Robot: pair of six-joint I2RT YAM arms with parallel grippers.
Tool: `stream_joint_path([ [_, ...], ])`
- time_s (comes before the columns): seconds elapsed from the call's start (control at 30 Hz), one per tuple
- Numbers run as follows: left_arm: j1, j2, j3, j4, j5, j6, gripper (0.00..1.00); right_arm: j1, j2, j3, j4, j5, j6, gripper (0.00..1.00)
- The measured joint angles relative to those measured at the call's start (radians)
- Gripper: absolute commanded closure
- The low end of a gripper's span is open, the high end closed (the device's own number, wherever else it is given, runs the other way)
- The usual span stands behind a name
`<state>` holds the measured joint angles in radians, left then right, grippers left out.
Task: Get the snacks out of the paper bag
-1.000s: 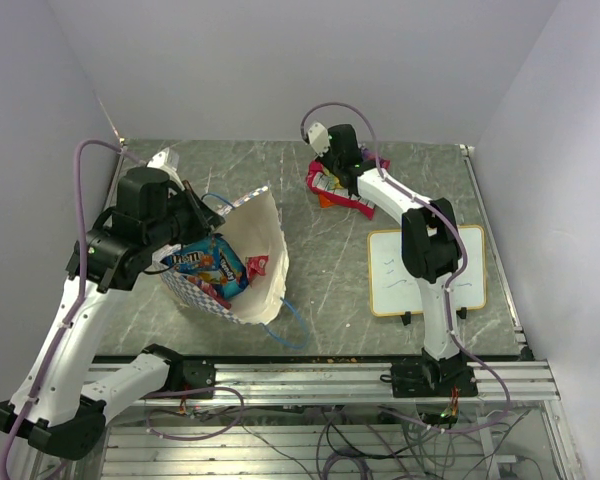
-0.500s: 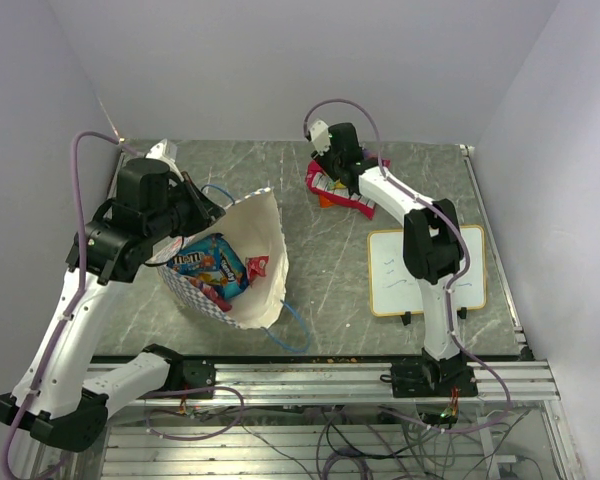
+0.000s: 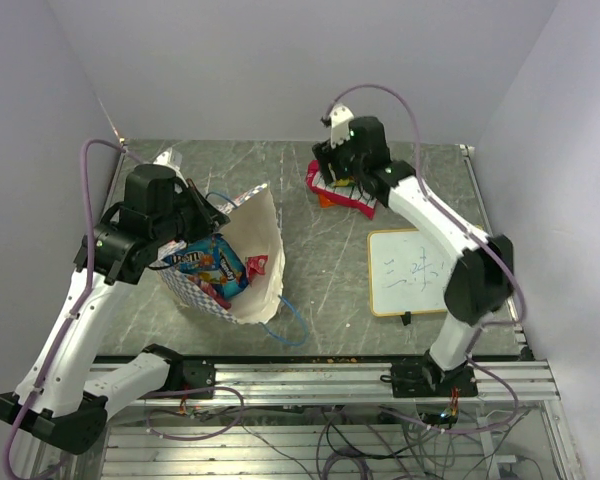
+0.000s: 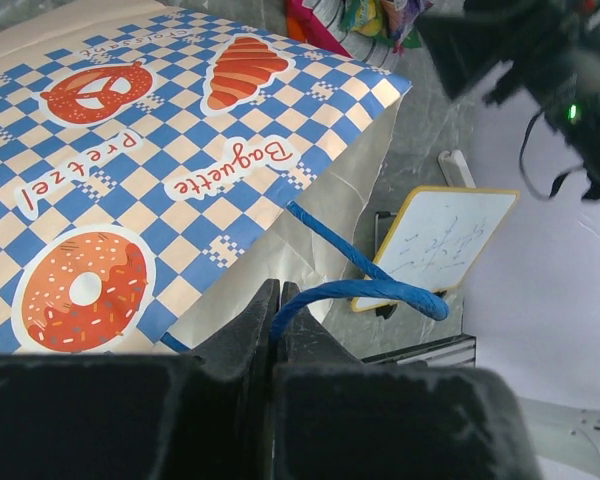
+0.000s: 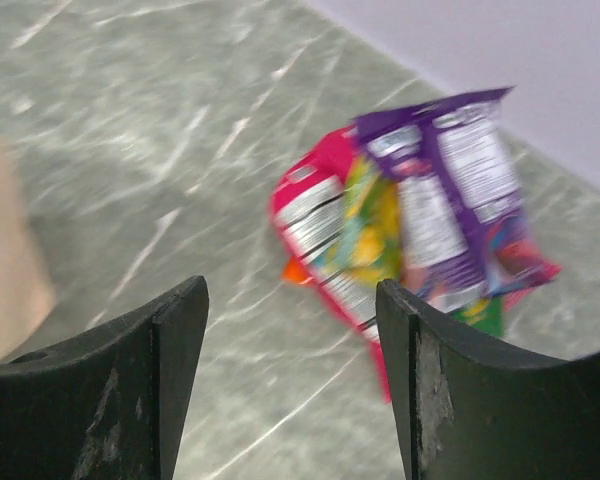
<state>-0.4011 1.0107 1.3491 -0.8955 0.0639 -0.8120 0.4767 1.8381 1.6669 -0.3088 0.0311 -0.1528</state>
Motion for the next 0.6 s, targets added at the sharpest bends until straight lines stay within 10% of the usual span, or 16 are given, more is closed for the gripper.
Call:
stream_joint_path([
  [0.3, 0.000, -0.031, -0.032, 0.061, 0.069, 0.000, 0.93, 0.226, -0.342, -0.452, 0.057, -0.057, 0.151, 0.31],
  [0.6, 0.000, -0.031, -0.032, 0.091, 0.108, -0.012, 0.93, 0.236, -0.470, -0.532, 0.042, -0.039, 0.173, 0.32],
])
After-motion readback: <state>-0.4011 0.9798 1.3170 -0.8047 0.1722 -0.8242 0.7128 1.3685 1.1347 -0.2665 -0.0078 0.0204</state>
